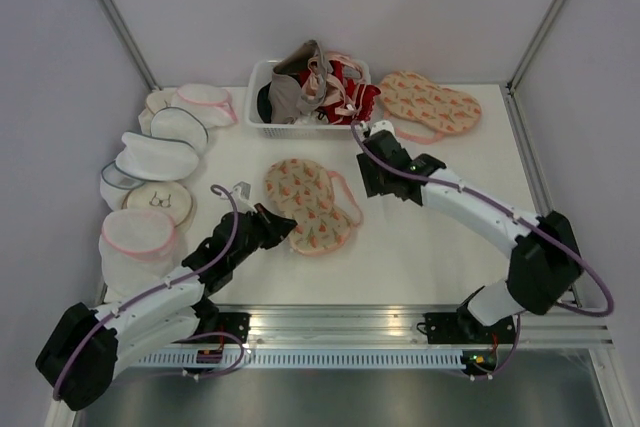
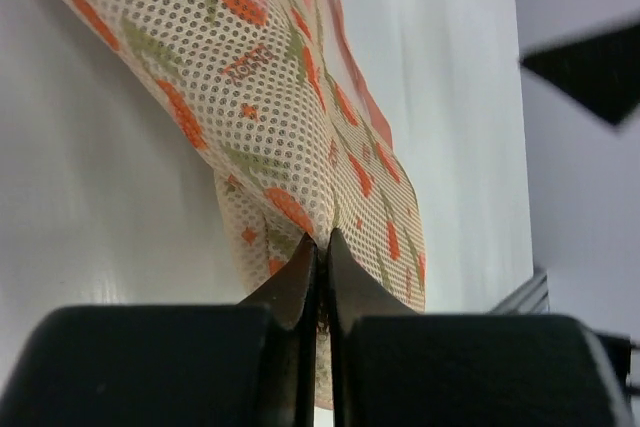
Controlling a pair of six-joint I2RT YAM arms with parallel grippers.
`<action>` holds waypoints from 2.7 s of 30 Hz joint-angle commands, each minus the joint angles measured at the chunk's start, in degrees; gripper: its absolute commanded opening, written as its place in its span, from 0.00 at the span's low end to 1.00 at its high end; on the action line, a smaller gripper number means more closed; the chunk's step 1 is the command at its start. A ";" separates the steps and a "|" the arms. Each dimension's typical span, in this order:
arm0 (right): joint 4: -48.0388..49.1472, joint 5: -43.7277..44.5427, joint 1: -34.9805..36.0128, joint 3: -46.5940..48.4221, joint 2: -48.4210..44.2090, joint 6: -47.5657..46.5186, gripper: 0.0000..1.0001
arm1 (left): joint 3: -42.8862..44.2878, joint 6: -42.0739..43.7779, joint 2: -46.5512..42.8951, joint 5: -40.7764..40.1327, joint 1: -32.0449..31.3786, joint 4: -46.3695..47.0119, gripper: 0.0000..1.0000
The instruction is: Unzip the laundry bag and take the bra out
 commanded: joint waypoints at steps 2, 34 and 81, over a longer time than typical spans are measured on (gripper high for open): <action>10.16 -18.07 8.56 -10.41 -13.90 1.25 0.62 | 0.82 -11.43 1.33 -17.01 -2.66 0.40 0.02; 51.41 -0.54 40.04 -44.73 -22.36 21.04 0.64 | 11.28 -18.49 12.43 -10.61 -8.82 6.21 0.02; 21.02 3.96 37.14 -27.50 -18.57 23.49 0.00 | 0.92 -21.31 14.63 -8.22 -10.14 7.96 0.02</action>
